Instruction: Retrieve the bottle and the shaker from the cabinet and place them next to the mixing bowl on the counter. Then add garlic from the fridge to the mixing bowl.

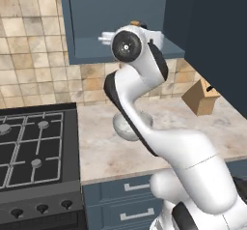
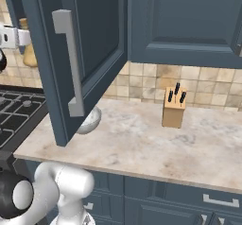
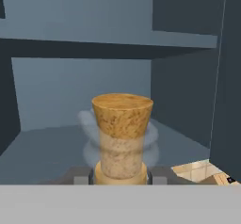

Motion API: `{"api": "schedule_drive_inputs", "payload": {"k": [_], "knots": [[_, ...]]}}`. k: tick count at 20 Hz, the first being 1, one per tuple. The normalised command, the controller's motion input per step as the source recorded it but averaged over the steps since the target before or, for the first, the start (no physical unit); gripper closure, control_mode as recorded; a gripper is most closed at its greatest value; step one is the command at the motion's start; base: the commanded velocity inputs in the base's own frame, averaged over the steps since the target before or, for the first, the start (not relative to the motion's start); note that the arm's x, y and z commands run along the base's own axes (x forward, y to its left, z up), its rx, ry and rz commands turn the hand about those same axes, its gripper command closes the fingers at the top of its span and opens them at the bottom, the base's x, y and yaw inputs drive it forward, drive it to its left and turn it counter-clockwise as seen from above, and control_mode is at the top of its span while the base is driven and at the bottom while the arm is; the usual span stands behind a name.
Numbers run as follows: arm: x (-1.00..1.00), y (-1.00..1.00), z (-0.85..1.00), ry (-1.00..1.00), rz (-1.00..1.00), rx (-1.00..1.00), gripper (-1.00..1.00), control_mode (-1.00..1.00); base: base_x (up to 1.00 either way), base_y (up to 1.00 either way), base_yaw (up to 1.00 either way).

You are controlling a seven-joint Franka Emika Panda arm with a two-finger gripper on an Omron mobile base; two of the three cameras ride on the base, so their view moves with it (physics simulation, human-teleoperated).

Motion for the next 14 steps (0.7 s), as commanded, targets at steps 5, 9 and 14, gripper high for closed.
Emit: {"api": "schedule_drive_inputs", "payload": {"k": [5, 9, 14], "knots": [[-1.0, 0.03, -0.35, 0.07, -0.24, 0.05, 1.0, -1.0, 0.0, 0.0, 0.0], [-0.7, 0.27, -1.0, 0.14, -0.19, 0.0, 1.0, -1.0, 0.0, 0.0, 0.0], [-0.28, 0.12, -0.87, 0.01, -0.23, 0.0, 1.0, -1.0, 0.0, 0.0, 0.0]]}}
